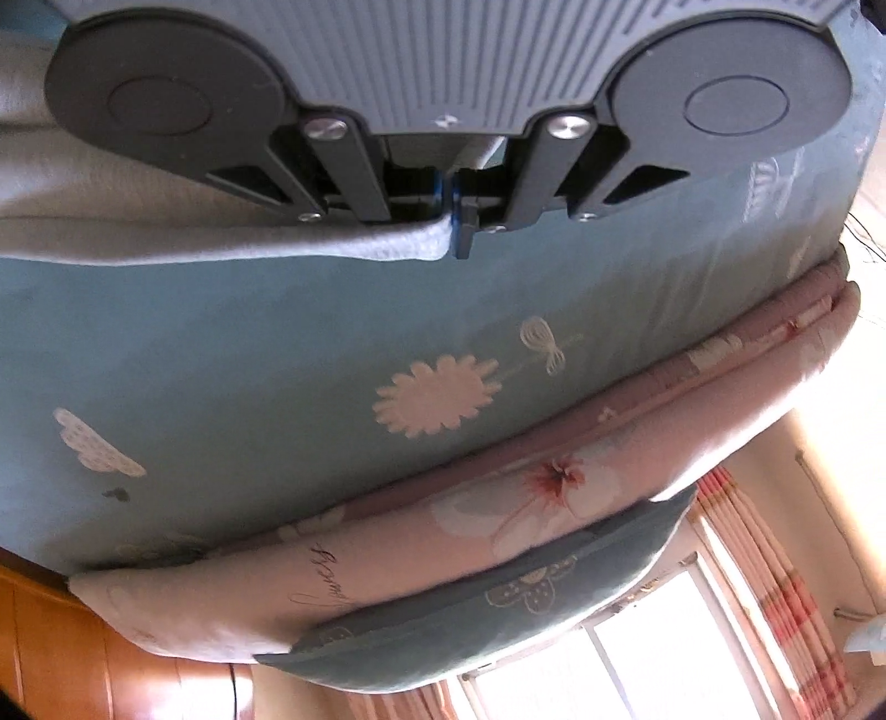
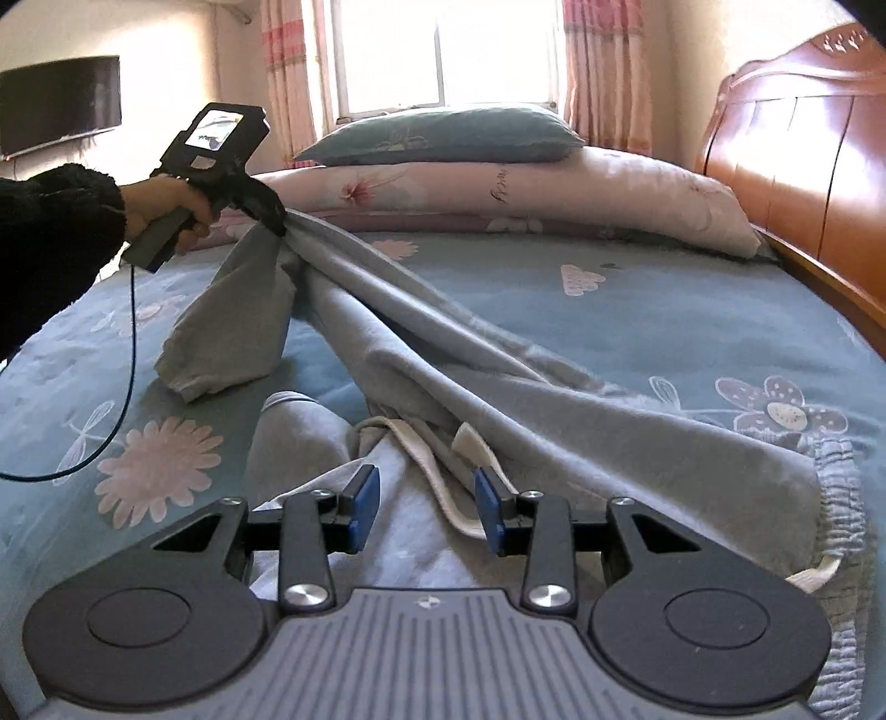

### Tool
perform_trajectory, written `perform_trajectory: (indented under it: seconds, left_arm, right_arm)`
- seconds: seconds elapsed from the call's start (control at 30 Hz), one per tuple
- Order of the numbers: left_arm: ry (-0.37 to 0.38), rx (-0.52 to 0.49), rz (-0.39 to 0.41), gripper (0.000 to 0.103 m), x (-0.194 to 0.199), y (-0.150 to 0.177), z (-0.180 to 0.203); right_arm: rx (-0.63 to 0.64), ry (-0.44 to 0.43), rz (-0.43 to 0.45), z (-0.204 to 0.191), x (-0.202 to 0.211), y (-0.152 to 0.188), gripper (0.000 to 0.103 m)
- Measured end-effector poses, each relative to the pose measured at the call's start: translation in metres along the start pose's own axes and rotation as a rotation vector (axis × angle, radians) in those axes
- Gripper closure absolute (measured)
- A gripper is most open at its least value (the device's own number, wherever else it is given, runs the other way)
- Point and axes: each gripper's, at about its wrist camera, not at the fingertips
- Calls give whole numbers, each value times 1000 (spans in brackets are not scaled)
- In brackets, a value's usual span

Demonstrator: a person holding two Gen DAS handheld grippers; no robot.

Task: Fold clothes
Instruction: 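Lower the held fabric onto the bed with the left gripper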

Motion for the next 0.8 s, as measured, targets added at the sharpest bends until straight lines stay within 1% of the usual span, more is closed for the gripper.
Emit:
perform_trajectory:
  seconds: [0.1,0.17,0.3,0.37,0.4,0.43,0.5,0.6,0.67,0.77,0.8]
  left_arm:
    - [-28,-23,-10,100,-14,-13,0]
    - [-48,-35,-32,100,-27,-18,0]
    - [-62,-57,-84,100,-60,-16,10]
    - [-59,-79,-102,99,-74,-8,18]
    - [-53,-86,-107,96,-80,-4,22]
    - [-41,-85,-106,91,-82,0,23]
    - [-3,-79,-117,91,-87,8,24]
    - [20,-71,-105,91,-82,19,19]
    - [68,-61,-109,78,-73,24,12]
    - [82,-63,-95,68,-51,29,2]
    - [86,-65,-91,68,-44,31,-1]
  right_arm:
    - [-17,9,-3,6,-6,0,60]
    - [-25,18,-2,10,-10,0,60]
    - [-40,31,0,15,-16,0,60]
    - [-48,28,-5,17,-19,2,60]
    - [-51,29,-10,18,-21,3,60]
    - [-50,29,-15,18,-23,4,61]
    - [-49,30,-22,18,-26,4,60]
    - [-53,25,-25,17,-28,4,60]
    - [-55,17,-25,15,-27,4,60]
    - [-51,4,-23,9,-24,2,60]
    - [-49,0,-21,7,-23,1,60]
Point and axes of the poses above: each gripper's, at about its wrist camera, not at the fingertips, and x roughly against the way its jaws point, z to its right, y to its underside, and after that the axes turned 8 degrees about y, right-handed
